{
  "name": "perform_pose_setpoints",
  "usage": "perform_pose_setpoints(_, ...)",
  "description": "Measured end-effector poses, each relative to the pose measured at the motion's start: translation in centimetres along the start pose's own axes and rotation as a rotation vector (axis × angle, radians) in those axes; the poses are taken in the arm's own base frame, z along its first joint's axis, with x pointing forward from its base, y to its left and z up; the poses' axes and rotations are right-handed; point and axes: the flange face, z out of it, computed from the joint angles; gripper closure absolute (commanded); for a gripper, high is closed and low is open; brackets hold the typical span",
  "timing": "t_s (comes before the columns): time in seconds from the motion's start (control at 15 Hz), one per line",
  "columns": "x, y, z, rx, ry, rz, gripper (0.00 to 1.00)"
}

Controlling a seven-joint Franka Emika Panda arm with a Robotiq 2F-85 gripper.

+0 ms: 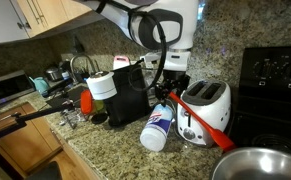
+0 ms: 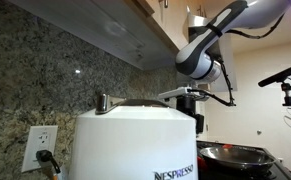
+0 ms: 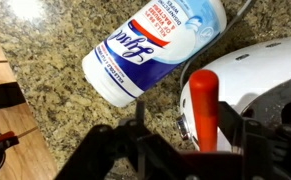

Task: Use the orange spatula to stir the pan

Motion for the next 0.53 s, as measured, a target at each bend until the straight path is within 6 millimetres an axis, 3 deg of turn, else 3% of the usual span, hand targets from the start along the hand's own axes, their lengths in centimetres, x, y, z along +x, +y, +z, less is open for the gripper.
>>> perform_pose_setpoints(0.53,3.8,-0.2,0.5,-0.014,0.005,0.056,0.0)
